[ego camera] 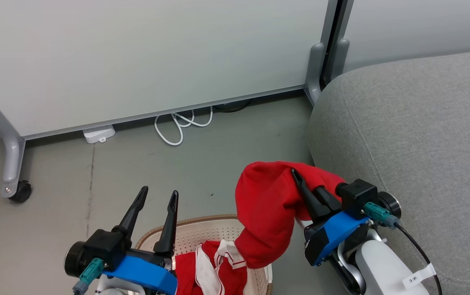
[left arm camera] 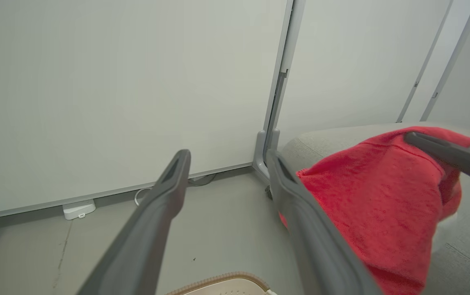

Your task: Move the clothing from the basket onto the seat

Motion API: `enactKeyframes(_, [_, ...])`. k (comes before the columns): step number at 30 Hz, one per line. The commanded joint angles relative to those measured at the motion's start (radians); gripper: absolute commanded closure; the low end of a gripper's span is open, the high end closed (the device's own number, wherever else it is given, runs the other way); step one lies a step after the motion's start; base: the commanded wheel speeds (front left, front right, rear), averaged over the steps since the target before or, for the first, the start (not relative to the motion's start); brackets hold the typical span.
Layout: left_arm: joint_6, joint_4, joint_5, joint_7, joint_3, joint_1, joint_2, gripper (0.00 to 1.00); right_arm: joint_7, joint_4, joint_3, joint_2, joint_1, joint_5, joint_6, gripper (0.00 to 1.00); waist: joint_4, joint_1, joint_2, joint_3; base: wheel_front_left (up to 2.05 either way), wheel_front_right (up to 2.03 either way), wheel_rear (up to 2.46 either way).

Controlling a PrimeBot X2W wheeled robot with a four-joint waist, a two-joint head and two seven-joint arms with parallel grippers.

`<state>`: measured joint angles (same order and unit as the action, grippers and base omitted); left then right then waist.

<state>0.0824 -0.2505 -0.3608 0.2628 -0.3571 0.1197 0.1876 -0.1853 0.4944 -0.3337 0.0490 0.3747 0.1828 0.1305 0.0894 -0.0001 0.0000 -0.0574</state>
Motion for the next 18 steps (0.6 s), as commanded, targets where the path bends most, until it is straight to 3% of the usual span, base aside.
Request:
enactKeyframes(1, [0.009,0.009,0.014,0.003,0.025,-0.016,-0.008,0.0,0.005,-0.021,0.01,0.003,-0.019,-0.009,0.0,1.0,0.001,0.0001,0.0,-0.001,0.0,0.0,0.0])
enactKeyframes(12, [0.042,0.019,0.072,0.003,0.091,-0.031,-0.052,0.0,0.036,-0.102,0.028,0.003,-0.059,-0.033,0.0,1.0,0.048,0.0001,0.0,-0.018,0.0,0.0,0.0])
enactKeyframes(18, [0.047,0.024,0.091,0.003,0.108,-0.022,-0.056,0.0,0.045,-0.136,0.029,0.003,-0.068,-0.039,0.0,1.0,0.13,0.0001,0.0,-0.037,0.0,0.0,0.0])
